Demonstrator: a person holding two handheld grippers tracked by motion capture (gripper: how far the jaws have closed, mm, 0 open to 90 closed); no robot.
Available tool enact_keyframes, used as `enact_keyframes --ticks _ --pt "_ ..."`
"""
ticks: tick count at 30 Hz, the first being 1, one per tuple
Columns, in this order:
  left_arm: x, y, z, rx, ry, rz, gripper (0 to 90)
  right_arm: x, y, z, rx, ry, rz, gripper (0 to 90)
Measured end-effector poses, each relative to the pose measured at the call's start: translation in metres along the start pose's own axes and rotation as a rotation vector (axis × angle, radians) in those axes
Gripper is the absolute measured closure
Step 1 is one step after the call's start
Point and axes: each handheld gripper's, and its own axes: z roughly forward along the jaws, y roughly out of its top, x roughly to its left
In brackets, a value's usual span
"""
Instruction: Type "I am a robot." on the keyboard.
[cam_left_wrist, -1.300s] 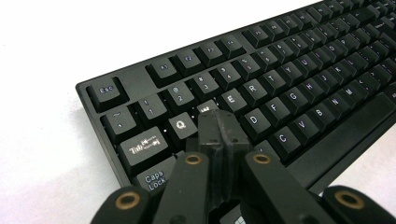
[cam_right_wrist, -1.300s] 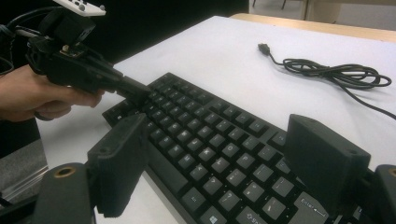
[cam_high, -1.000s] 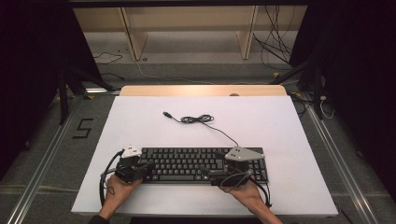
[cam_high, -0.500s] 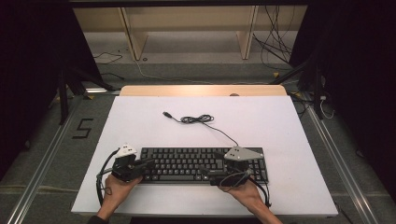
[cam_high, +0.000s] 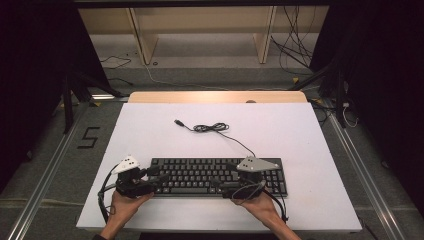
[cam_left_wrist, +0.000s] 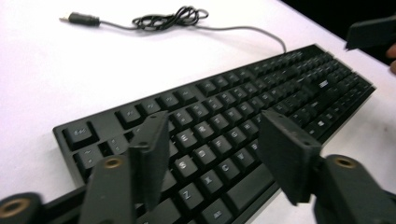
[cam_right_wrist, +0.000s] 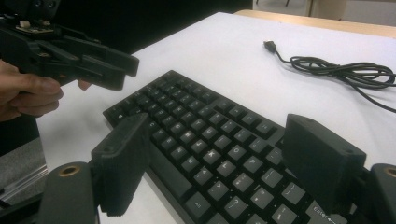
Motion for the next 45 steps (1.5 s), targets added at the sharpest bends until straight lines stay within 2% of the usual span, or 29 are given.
enact_keyframes --ticks 5,8,12,21,25,26,27,28,29,30,31,32,33,34,35,36,37,38,39,42,45 --pt "-0.005 0.001 -0.006 -0.059 -0.02 0.023 37.1 0.001 0.0 0.002 -0.001 0.007 -0.005 24.9" --pt "-0.007 0.001 -0.012 -0.088 -0.015 0.019 34.7 0.003 0.001 0.005 0.006 0.015 -0.01 25.2" --pt "-0.006 0.0 -0.012 -0.084 -0.008 0.006 32.3 0.005 0.002 0.01 0.014 0.02 -0.021 25.6" --pt "-0.008 -0.001 -0.012 -0.093 -0.001 0.018 28.7 0.008 0.004 0.021 0.045 0.038 -0.034 31.3" --pt "-0.009 -0.001 -0.013 -0.098 0.005 0.017 28.5 0.009 0.005 0.026 0.063 0.042 -0.036 38.3" --pt "-0.008 -0.001 -0.013 -0.096 0.006 0.017 28.4 0.009 0.005 0.03 0.078 0.042 -0.039 42.4" --pt "-0.008 -0.001 -0.013 -0.096 0.006 0.017 28.4 0.009 0.005 0.03 0.078 0.042 -0.039 42.4" --pt "-0.009 -0.001 -0.013 -0.098 0.007 0.014 28.3 0.009 0.006 0.033 0.087 0.053 -0.039 46.8" --pt "-0.008 -0.001 -0.013 -0.097 0.008 0.013 28.3 0.009 0.006 0.033 0.087 0.053 -0.039 46.8" --pt "-0.009 -0.001 -0.013 -0.099 0.008 0.013 28.2 0.01 0.006 0.035 0.101 0.048 -0.043 52.4" --pt "-0.009 -0.001 -0.013 -0.099 0.008 0.013 28.2 0.01 0.006 0.035 0.101 0.048 -0.043 52.4" --pt "-0.009 -0.001 -0.013 -0.099 0.009 0.015 28.3 0.01 0.006 0.038 0.108 0.048 -0.044 56.8" --pt "-0.009 -0.001 -0.013 -0.099 0.009 0.015 28.2 0.01 0.006 0.038 0.108 0.048 -0.044 56.8" --pt "-0.009 -0.001 -0.013 -0.098 0.009 0.015 28.2 0.01 0.006 0.041 0.118 0.045 -0.046 63.3" --pt "-0.009 -0.002 -0.013 -0.098 0.009 0.015 28.2 0.01 0.006 0.041 0.118 0.045 -0.046 63.3" --pt "-0.009 -0.002 -0.012 -0.098 0.009 0.016 28.2 0.01 0.006 0.043 0.128 0.04 -0.048 69.0" --pt "-0.009 -0.002 -0.013 -0.098 0.009 0.016 28.2 0.01 0.006 0.043 0.128 0.04 -0.048 69.0" --pt "-0.009 -0.002 -0.013 -0.099 0.01 0.015 28.2 0.01 0.006 0.046 0.143 0.037 -0.041 74.7" --pt "-0.009 -0.002 -0.013 -0.1 0.011 0.016 28.2 0.01 0.006 0.046 0.143 0.037 -0.041 74.7" --pt "-0.009 -0.001 -0.013 -0.103 0.014 0.018 28.2 0.01 0.005 0.051 0.168 0.042 -0.04 83.2" --pt "-0.008 -0.001 -0.013 -0.102 0.013 0.018 28.2 0.01 0.004 0.055 0.182 0.043 -0.045 86.1"
